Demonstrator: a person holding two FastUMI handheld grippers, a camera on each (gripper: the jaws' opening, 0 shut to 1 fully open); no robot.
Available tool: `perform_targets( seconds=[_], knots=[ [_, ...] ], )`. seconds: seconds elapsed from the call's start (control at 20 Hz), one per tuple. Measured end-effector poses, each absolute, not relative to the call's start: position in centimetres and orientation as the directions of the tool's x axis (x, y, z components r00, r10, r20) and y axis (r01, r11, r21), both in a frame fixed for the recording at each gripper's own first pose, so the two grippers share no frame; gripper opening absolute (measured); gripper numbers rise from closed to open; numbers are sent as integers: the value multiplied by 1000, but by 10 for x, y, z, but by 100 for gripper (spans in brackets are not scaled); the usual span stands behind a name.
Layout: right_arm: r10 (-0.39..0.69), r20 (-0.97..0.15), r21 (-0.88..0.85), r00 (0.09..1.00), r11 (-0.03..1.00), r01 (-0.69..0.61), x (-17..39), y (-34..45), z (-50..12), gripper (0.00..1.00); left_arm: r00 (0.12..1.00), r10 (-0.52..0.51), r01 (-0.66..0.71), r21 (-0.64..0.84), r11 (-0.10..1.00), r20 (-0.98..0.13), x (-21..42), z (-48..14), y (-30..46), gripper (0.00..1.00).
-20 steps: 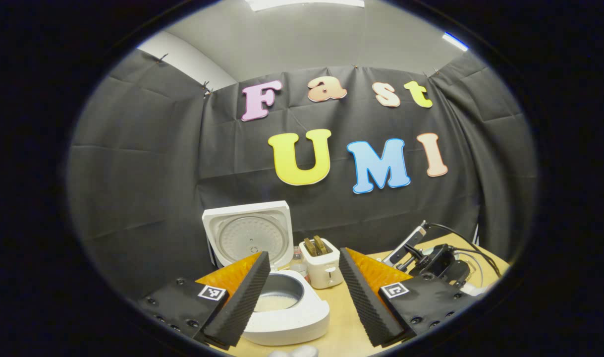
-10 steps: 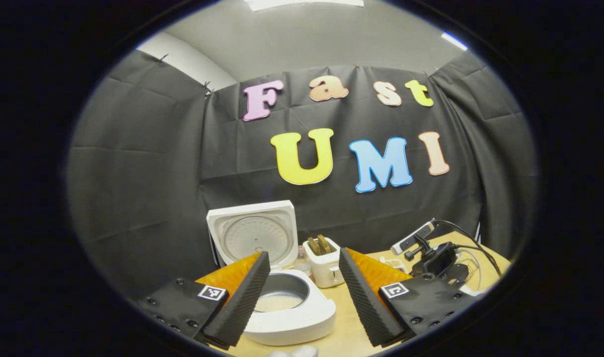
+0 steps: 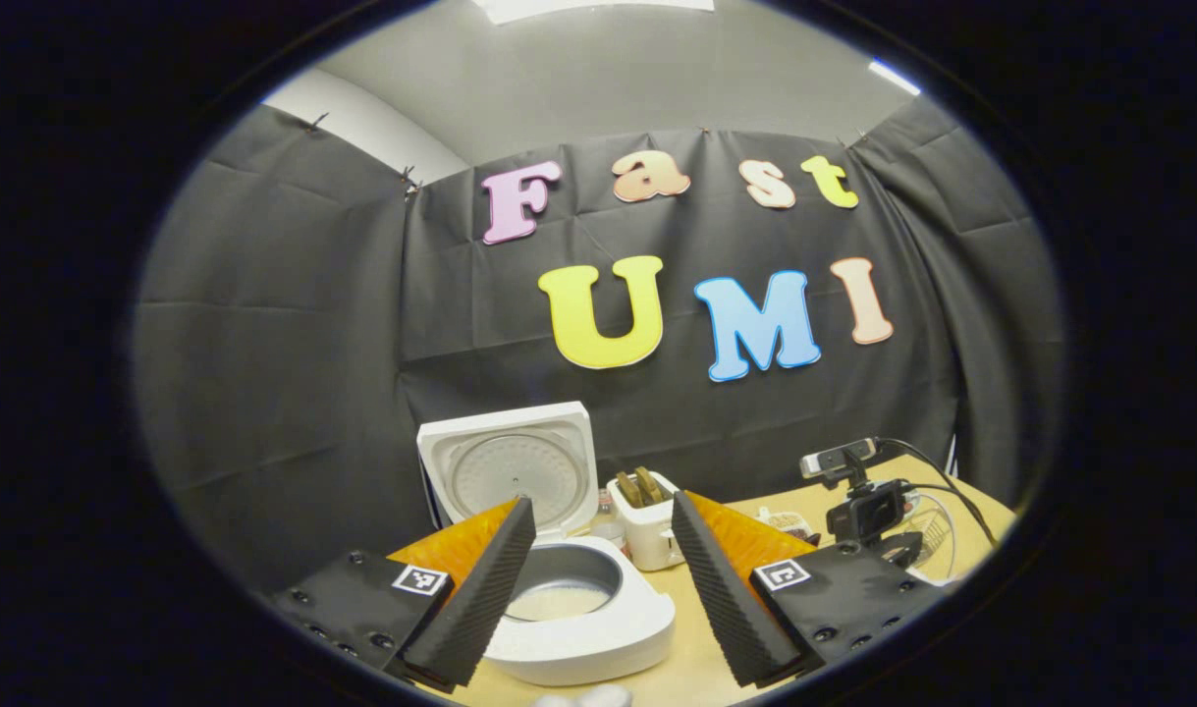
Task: Close the left gripper, press the button to open the rice cooker; take a wooden spoon from the chopstick holder with the right hand, scoop a spoonful of rice and pour it into the rice cooker, then put the wooden spoon back into the chopstick holder.
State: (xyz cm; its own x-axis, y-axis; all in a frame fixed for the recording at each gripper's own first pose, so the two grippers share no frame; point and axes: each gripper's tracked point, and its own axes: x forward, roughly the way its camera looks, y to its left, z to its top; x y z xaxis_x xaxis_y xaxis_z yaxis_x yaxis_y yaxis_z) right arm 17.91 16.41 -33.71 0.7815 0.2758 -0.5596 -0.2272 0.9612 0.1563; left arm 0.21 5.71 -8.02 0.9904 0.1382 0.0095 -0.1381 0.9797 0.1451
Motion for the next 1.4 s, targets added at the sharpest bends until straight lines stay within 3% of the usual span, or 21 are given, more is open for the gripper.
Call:
perform_targets(
  seconds=[0.2, 0.25, 0.3, 0.35, 0.45, 0.65, 1.05, 1.4],
  knots=[
    [349, -549, 358, 759, 919, -163, 179, 164, -335, 18, 989, 149, -147, 138, 979, -5, 3, -81, 59, 95],
    [370, -542, 413, 754, 899, -143, 179, 164, -335, 18, 989, 150, -148, 142, 979, -5, 3, -80, 58, 99],
    [387, -537, 459, 749, 880, -125, 179, 162, -335, 18, 989, 148, -145, 146, 978, -5, 4, -80, 57, 95],
    [401, -528, 498, 748, 860, -110, 179, 159, -334, 18, 989, 146, -144, 153, 978, -4, 5, -80, 56, 99],
    [423, -497, 572, 757, 816, -81, 181, 153, -329, 18, 990, 142, -141, 164, 976, 2, 6, -76, 52, 95],
    [455, -448, 705, 769, 709, -9, 186, 136, -320, 18, 991, 131, -131, 183, 974, 13, 8, -68, 45, 99],
    [447, -320, 883, 836, 460, 92, 193, 86, -297, 18, 994, 104, -105, 191, 976, 16, 11, -61, 31, 99],
    [427, -311, 907, 849, 402, 130, 188, 66, -298, 18, 996, 95, -93, 180, 979, 1, 11, -64, 26, 99]
  ],
)
